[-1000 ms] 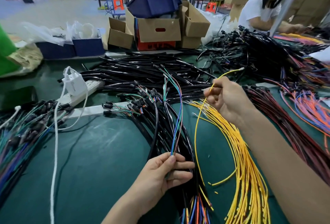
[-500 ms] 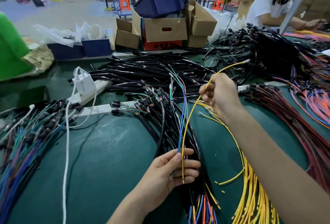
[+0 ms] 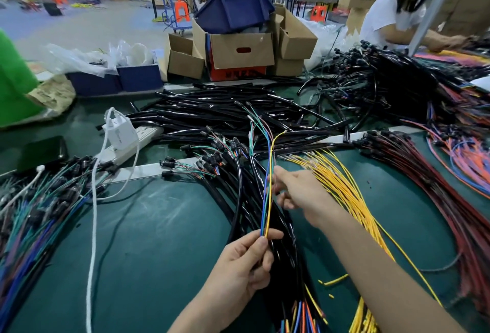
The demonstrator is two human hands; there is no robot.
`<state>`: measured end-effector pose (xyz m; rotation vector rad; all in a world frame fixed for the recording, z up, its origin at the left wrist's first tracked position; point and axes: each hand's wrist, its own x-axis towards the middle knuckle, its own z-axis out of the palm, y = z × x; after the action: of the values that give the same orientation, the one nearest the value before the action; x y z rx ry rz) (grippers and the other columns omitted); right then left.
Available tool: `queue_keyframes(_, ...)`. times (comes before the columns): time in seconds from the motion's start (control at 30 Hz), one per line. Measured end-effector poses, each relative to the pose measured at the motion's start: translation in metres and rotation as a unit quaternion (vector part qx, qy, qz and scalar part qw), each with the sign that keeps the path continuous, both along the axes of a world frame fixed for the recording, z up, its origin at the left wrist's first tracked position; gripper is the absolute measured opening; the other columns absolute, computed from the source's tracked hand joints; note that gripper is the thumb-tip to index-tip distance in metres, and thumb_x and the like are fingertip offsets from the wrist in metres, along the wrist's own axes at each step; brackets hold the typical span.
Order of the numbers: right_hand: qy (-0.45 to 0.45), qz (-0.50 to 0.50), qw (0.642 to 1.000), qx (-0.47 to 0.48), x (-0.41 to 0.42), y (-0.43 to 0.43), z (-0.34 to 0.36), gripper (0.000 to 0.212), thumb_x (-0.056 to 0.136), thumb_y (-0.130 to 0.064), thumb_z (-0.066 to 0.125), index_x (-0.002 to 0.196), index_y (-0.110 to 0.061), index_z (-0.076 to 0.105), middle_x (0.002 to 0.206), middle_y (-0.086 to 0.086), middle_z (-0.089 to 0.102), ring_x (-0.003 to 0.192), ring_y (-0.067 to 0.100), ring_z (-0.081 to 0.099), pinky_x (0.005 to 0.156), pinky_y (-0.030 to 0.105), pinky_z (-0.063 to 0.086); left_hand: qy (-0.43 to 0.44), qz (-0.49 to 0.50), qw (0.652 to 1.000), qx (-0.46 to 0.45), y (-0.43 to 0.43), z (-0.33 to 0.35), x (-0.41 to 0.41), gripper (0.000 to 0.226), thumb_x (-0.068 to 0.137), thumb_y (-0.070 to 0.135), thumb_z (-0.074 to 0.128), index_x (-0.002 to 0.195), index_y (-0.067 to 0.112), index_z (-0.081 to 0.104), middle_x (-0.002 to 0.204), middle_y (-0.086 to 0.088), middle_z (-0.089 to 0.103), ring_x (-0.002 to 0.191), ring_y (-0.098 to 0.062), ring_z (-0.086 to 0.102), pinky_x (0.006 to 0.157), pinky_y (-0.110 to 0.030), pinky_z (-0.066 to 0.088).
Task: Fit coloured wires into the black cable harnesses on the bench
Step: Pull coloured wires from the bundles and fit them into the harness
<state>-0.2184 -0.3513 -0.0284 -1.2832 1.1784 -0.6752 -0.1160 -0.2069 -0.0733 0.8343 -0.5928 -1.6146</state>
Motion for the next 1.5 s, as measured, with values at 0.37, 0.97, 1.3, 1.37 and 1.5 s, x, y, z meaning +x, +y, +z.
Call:
queue_keyframes(0.37, -0.114, 0.116, 0.985, 0.056, -0.016, 0.021, 0.017, 0.024, 0.095, -0.015, 0.051, 0.087, 0.001, 0.067, 0.066, 0.006, 0.065, 0.045, 0.005, 0.049, 0.039, 0.011, 0.037, -0.022, 0.032, 0.999, 0.021, 0.0, 0.001, -0.003, 0.032, 0.082, 0.021, 0.054, 0.096, -0.002, 0.072, 0.057, -0.003, 0.047, 0.042, -0.004, 0.028, 0.043, -0.014, 0.03)
queue_keyframes(0.97, -0.128, 0.145, 0.98, 0.041, -0.014, 0.014, 0.009, 0.027, 0.085, -0.03, 0.058, 0.087, -0.007, 0.071, 0.073, 0.011, 0.071, 0.059, 0.01, 0.061, 0.046, 0.016, 0.043, -0.013, 0.003, 0.999, 0.03, 0.0, 0.002, 0.0, 0.031, 0.084, 0.025, 0.054, 0.092, 0.004, 0.075, 0.066, -0.004, 0.061, 0.05, -0.008, 0.05, 0.053, -0.02, 0.047)
queue_keyframes(1.3, -0.184, 0.087, 0.977, 0.068, -0.011, 0.011, -0.006, 0.024, 0.091, -0.024, 0.056, 0.079, -0.008, 0.07, 0.071, 0.013, 0.07, 0.06, 0.012, 0.067, 0.05, 0.017, 0.052, 0.021, 0.067, 0.997, 0.012, -0.005, 0.0, -0.002, 0.018, 0.079, 0.015, 0.059, 0.075, 0.006, 0.074, 0.061, -0.004, 0.056, 0.048, -0.006, 0.048, 0.051, -0.015, 0.045)
queue_keyframes(1.37, -0.172, 0.088, 0.98, 0.056, -0.009, 0.011, -0.006, 0.024, 0.092, -0.024, 0.055, 0.08, -0.008, 0.068, 0.07, 0.012, 0.07, 0.058, 0.011, 0.065, 0.049, 0.017, 0.05, 0.008, 0.074, 0.997, 0.009, -0.004, 0.0, -0.002, 0.018, 0.078, 0.017, 0.06, 0.076, 0.006, 0.074, 0.062, -0.005, 0.058, 0.049, -0.007, 0.049, 0.051, -0.016, 0.046)
queue_keyframes(1.5, -0.148, 0.137, 0.979, 0.029, -0.011, 0.009, 0.001, 0.024, 0.087, -0.028, 0.059, 0.082, -0.006, 0.069, 0.07, 0.012, 0.069, 0.05, 0.01, 0.055, 0.046, 0.015, 0.044, 0.004, 0.052, 0.998, 0.024, -0.003, -0.003, -0.001, 0.027, 0.081, 0.02, 0.057, 0.088, 0.002, 0.076, 0.07, -0.011, 0.064, 0.054, -0.011, 0.057, 0.055, -0.02, 0.051)
